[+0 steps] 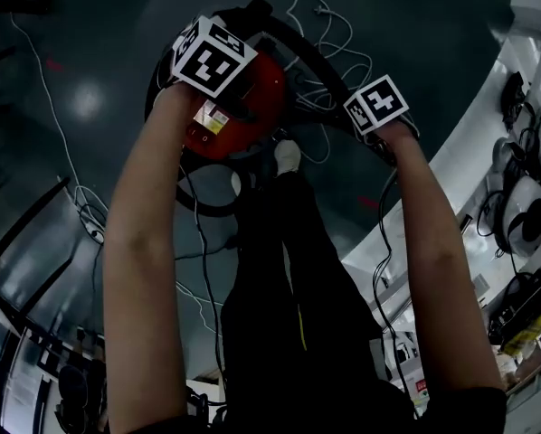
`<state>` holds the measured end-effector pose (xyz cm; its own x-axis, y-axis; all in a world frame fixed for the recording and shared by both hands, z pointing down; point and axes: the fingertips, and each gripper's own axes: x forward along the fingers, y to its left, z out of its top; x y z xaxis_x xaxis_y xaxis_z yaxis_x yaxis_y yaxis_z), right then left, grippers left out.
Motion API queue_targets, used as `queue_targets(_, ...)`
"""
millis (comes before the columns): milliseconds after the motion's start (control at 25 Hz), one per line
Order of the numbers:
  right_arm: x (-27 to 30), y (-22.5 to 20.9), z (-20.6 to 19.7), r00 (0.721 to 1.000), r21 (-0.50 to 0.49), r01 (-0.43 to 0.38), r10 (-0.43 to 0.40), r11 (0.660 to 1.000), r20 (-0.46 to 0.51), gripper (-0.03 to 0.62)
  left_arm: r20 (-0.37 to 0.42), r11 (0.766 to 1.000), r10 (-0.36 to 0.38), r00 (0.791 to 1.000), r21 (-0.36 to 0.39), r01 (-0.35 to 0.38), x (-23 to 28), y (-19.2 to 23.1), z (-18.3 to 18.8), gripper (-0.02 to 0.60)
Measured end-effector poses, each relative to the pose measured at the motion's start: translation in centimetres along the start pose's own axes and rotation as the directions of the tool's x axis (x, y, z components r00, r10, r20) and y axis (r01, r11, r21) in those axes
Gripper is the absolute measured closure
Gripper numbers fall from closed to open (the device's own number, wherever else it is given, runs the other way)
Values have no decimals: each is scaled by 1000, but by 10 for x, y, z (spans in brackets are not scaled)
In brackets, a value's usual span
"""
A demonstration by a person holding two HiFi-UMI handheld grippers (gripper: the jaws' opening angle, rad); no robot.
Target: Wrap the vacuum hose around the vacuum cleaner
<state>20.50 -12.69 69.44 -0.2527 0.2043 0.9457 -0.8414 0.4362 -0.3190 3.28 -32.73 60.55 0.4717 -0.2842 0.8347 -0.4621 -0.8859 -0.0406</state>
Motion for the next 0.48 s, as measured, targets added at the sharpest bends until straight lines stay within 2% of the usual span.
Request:
queue_targets(80, 0, 0, -1, 1000, -8, -3, 3, 1000, 12, 411, -87, 985, -89, 992, 138, 100, 12, -20, 3, 357)
queue_targets(120, -1, 0, -1, 1000, -12, -6, 6, 1000, 17, 411, -133, 966, -110, 985, 220, 137, 19, -30, 3, 355)
queue_targets(200, -3, 0, -2, 1000, -23, -9, 10, 1000, 27, 413, -196, 922, -105, 975, 348, 170, 30, -39, 7, 337)
queue_targets(320, -8, -5, 2, 999, -53, -6, 8, 999, 48, 413, -215, 884, -123, 969, 421, 206, 41, -41, 23, 329)
queue_targets(360, -10, -8, 3, 998, -65, -1, 5, 998, 56, 414, -230, 863, -137, 963, 449, 230, 44, -44, 27, 332)
queue_targets(480, -10, -12, 3, 995, -79, 7, 0, 997, 95, 416, -311, 772, -196, 930, 535, 342, 52, -58, 26, 365)
